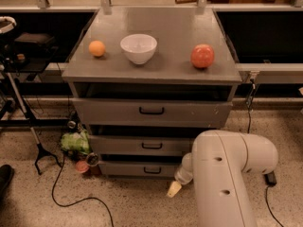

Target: Close bottom drawer

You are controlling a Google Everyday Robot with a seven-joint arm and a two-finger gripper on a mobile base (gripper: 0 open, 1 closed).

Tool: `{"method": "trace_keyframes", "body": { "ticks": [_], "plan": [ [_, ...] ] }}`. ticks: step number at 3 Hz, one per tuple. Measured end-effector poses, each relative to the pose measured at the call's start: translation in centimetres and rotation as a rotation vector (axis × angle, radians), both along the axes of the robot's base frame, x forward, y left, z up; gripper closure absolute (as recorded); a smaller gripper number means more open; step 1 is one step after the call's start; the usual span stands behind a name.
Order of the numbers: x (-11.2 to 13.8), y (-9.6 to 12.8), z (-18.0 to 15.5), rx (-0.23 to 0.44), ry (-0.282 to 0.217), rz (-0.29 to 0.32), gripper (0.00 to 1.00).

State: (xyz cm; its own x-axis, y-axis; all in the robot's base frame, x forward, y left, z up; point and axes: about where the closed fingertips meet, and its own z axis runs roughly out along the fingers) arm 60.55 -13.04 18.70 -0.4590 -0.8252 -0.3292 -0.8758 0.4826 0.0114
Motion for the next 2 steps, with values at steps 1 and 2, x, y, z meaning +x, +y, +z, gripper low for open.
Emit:
{"method": "trace_keyframes", "body": {
  "ticks": [1, 2],
  "plan": [
    [-0.5, -0.5, -0.1, 0.019, 0.033, 0.002, 0.0],
    [-2.6, -2.6, 0.0, 0.093, 0.107, -0.015, 0.0]
  ]
}}
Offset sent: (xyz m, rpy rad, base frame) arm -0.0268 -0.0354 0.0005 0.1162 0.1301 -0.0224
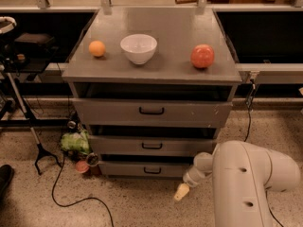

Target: Close bottom drawer

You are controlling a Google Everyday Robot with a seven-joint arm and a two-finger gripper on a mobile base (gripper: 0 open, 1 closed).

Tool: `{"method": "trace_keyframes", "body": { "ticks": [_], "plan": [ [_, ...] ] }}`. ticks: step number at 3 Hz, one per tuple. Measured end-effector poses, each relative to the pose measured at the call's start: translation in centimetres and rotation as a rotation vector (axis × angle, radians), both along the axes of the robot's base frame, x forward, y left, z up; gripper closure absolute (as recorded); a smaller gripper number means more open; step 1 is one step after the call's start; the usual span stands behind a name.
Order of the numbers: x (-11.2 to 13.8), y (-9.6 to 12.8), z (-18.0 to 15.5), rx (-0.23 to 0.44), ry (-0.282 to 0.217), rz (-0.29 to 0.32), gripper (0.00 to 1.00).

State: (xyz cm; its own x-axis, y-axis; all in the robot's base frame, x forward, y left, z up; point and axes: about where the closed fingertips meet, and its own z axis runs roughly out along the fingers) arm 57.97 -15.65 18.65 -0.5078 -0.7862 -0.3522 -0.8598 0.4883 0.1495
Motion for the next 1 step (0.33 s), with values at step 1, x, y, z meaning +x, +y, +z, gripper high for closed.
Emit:
{"method": "trace_keyframes", "body": {
  "ticks": [1],
  "plan": [
    [-0.14, -0.07, -0.03, 0.0, 0.003, 0.0, 0.0]
  ]
}}
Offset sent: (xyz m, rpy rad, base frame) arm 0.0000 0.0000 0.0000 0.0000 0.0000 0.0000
